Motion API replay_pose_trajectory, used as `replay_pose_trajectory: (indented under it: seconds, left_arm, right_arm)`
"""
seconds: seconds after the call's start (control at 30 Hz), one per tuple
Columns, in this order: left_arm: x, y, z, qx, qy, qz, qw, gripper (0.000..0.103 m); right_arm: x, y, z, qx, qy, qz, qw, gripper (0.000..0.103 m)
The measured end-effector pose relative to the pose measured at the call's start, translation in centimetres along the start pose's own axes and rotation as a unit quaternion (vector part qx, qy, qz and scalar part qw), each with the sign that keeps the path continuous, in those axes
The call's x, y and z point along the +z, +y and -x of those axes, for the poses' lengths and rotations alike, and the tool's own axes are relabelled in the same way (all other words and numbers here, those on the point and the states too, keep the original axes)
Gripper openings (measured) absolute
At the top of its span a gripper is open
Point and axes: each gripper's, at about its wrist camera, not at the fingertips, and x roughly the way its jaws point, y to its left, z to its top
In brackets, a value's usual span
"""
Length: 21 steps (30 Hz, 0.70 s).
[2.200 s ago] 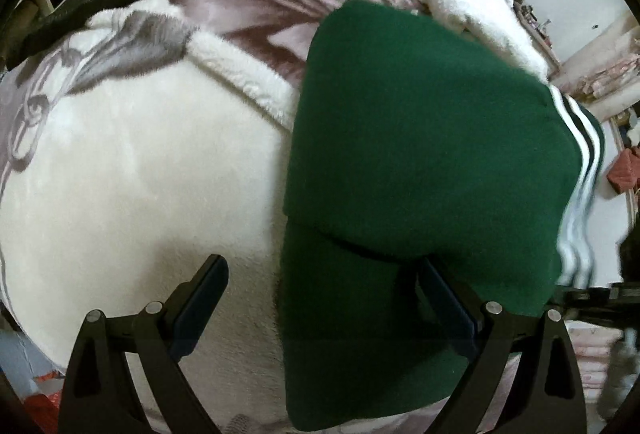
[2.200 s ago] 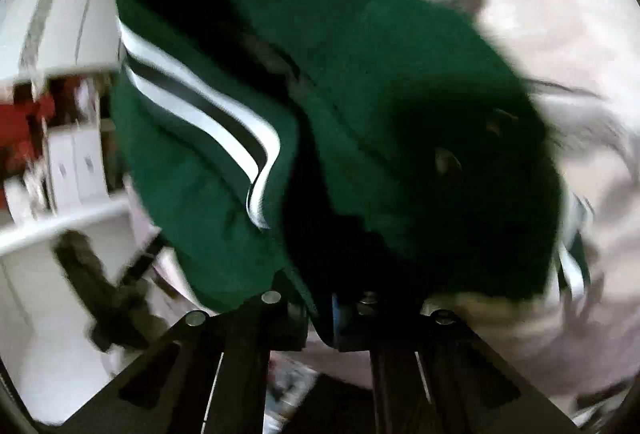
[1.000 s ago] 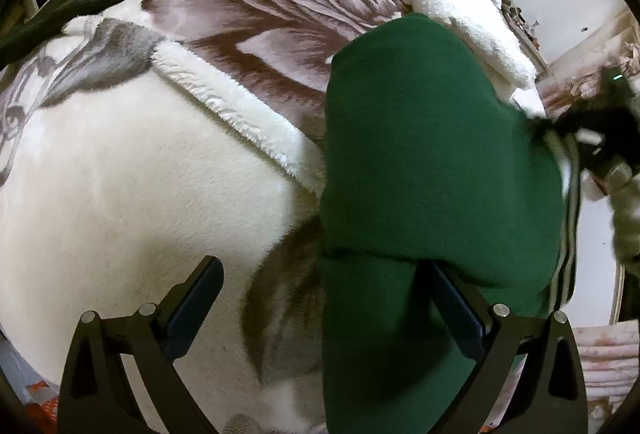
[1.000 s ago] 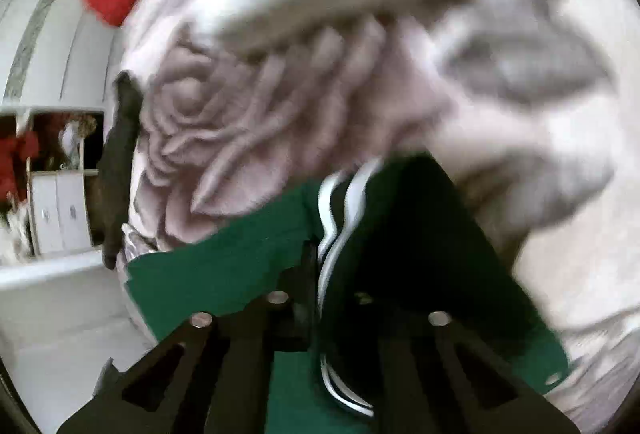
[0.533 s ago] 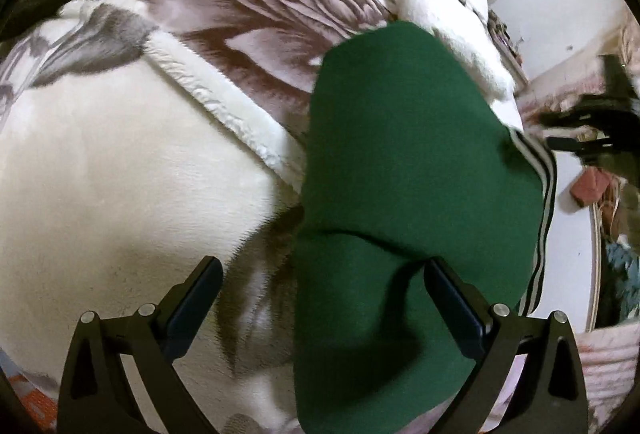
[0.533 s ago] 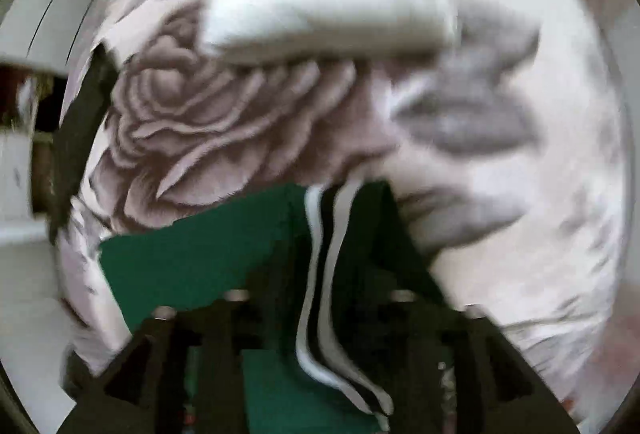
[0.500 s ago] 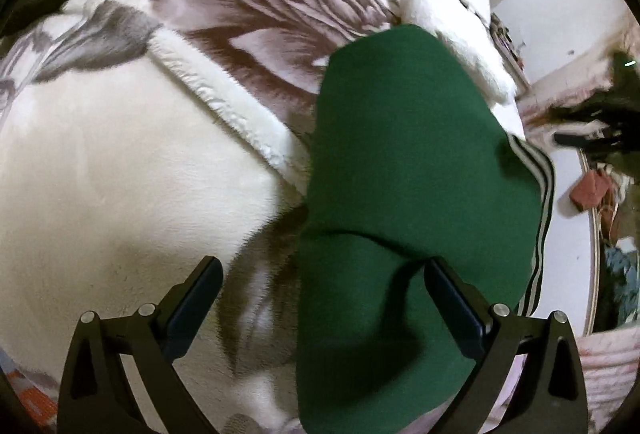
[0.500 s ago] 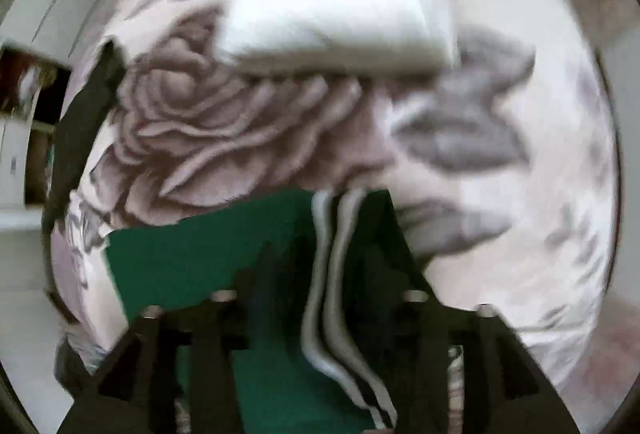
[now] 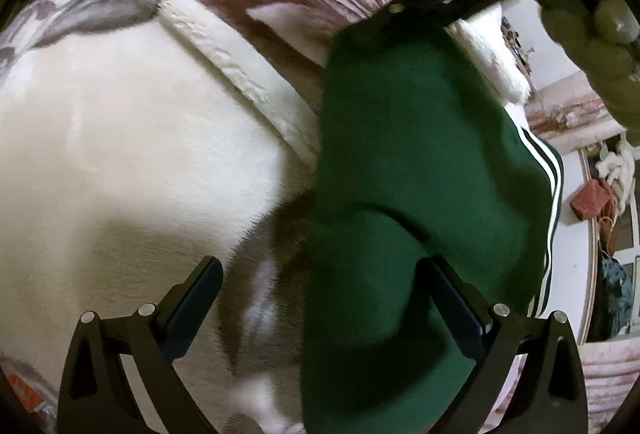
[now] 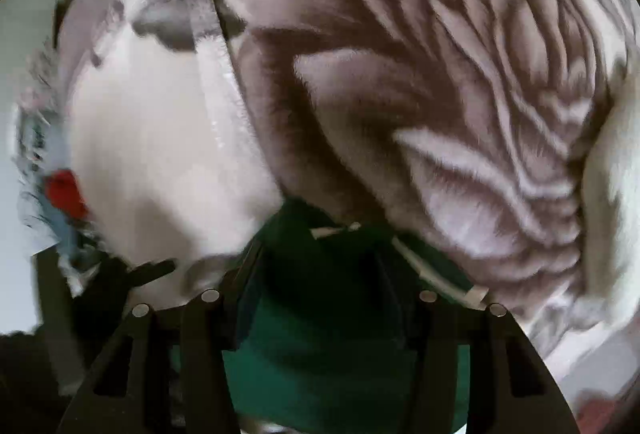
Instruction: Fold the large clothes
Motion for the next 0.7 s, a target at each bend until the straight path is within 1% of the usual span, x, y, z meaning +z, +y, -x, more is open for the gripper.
replay_pose_trajectory:
  seconds: [0.03, 0.07, 0.1, 0.13, 0.17, 0.23, 0.3, 0.37, 0.4, 0.43, 0.47, 0.5, 0.53, 0.57, 0.6, 0.63, 0.7]
  left_arm:
    - [-0.3, -0.2, -0.3, -0.007, 0.005, -0.006, 0.9999, 0.103]
    - [-0.5, -0.5, -0.6, -0.013, 0.009, -0.012, 0.9998, 0.103]
    - [-1.0, -0.8, -0.8, -0.018, 0.014, -0.020, 0.9995, 0.103]
    - [-1.3, -1.0, -1.1, -0.028, 0.019, -0.023, 0.9992, 0.103]
    - [-1.5, -1.1, -1.1, -0.037, 0.021, -0.023, 0.9988, 0.103]
    - [-1.6, -1.1, -1.1, -0.037, 0.023, -0.020, 0.9988, 0.103]
    - [-1.2, -0.9, -0.9, -0.028, 0.024, -0.021, 0.9991, 0.103]
    - [-0.6, -0.6, 0.0, -0.024, 0.018, -0.015, 0.9994, 0.103]
    - [-0.2, -0.3, 0.6, -0.024, 0.014, -0.011, 0.9995, 0.103]
    - [0.2, 0.0, 1.0, -0.025, 0.009, -0.008, 0.9996, 0.103]
    - [0.6, 0.1, 1.6, -0.027, 0.004, -0.005, 0.9996, 0.103]
    - [1.3, 0.3, 2.2, -0.027, 0.000, -0.001, 0.9996, 0.103]
    - [2.0, 0.3, 2.6, -0.027, -0.002, 0.003, 0.9996, 0.103]
    - [2.5, 0.4, 2.8, -0.027, -0.004, 0.005, 0.9996, 0.103]
    - [3.3, 0.3, 3.0, -0.029, -0.008, 0.007, 0.9995, 0.103]
    - [4.0, 0.2, 3.1, -0.031, -0.013, 0.007, 0.9994, 0.103]
    - [5.6, -0.6, 2.6, -0.026, -0.019, -0.002, 0.9995, 0.103]
  right_arm:
    - [0.1, -0.2, -0.1, -0.008, -0.005, -0.020, 1.000, 0.027]
    - [0.3, -0.8, -0.1, -0.004, -0.011, -0.046, 0.999, 0.024]
    - [0.3, -1.9, 0.1, -0.001, -0.023, -0.076, 0.997, 0.015]
    - [0.3, -3.2, 0.1, 0.010, -0.035, -0.116, 0.993, 0.013]
    - [0.1, -4.2, 0.0, 0.023, -0.039, -0.143, 0.989, 0.013]
    - [-0.4, -6.1, -1.0, 0.070, -0.039, -0.195, 0.978, 0.013]
    - [-1.0, -6.7, -1.2, 0.108, -0.048, -0.214, 0.970, 0.013]
    - [-2.2, -7.9, -0.5, 0.164, -0.065, -0.233, 0.956, 0.017]
    - [-3.5, -8.9, 0.5, 0.199, -0.083, -0.246, 0.945, 0.024]
    - [-4.8, -9.9, 1.5, 0.217, -0.102, -0.261, 0.935, 0.027]
    - [-7.6, -11.3, 3.3, 0.234, -0.135, -0.286, 0.919, 0.031]
    - [-9.7, -12.2, 4.3, 0.239, -0.155, -0.304, 0.909, 0.045]
    - [-13.0, -13.8, 5.4, 0.242, -0.179, -0.333, 0.894, 0.056]
    - [-14.7, -15.1, 6.0, 0.238, -0.191, -0.352, 0.885, 0.058]
    - [-17.3, -16.4, 6.6, 0.228, -0.202, -0.378, 0.874, 0.058]
    - [-21.3, -18.0, 6.6, 0.219, -0.213, -0.414, 0.858, 0.060]
    - [-25.9, -20.2, 6.1, 0.208, -0.221, -0.460, 0.835, 0.063]
